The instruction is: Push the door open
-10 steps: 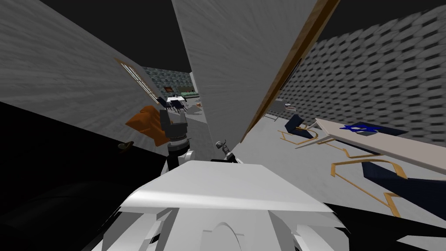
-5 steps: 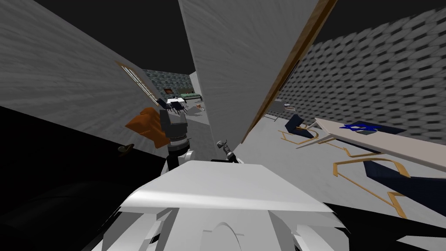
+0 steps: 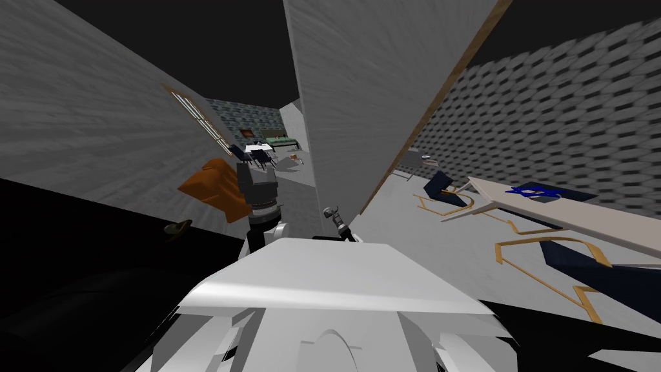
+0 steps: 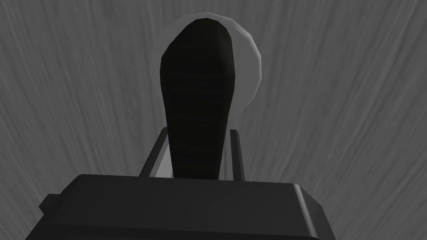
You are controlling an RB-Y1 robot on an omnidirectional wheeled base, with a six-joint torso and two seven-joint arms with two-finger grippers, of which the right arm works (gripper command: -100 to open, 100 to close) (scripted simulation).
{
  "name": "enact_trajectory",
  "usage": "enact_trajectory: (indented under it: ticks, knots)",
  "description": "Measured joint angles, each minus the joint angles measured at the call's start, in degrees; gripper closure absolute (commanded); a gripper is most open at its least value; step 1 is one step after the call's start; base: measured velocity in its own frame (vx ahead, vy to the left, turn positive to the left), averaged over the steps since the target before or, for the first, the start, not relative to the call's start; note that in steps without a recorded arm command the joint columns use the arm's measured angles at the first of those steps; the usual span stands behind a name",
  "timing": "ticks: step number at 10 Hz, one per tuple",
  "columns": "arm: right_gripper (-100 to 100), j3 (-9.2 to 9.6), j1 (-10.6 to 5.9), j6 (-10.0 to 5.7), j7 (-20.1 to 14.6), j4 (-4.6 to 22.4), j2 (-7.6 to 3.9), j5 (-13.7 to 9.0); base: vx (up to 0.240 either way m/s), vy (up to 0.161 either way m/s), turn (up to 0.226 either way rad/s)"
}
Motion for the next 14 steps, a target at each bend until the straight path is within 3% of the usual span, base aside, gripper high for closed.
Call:
enact_trajectory:
  ticks: [2,3,4,5,8,9,11,13,14]
  knots:
    - [100,-1.36,-0.28,0.39,0.3,0.5,0.07,-0.3,0.109,0.156,-0.047]
    - [100,-2.35,-0.93,-0.17,0.6,2.0,0.42,-0.6,0.141,0.148,-0.047]
    - [100,-3.06,-0.70,-0.25,1.0,2.0,0.53,-0.7,0.143,0.147,-0.044]
    - [100,-3.75,0.36,0.79,1.1,-0.1,-0.11,-0.8,0.151,0.144,-0.062]
    - [100,-6.03,-1.28,-0.47,1.6,2.4,0.68,-1.4,0.092,0.113,-0.029]
    - [100,-6.50,-0.57,0.38,1.7,1.0,0.39,-1.5,0.076,0.115,-0.052]
    - [100,-7.69,-0.33,1.15,2.2,0.6,0.72,-1.8,0.074,0.081,-0.028]
    - [100,-8.81,-1.36,0.02,2.5,2.9,1.33,-2.1,0.074,0.108,-0.041]
    - [100,-9.46,-1.29,0.19,2.6,2.7,1.29,-2.2,0.085,0.122,-0.043]
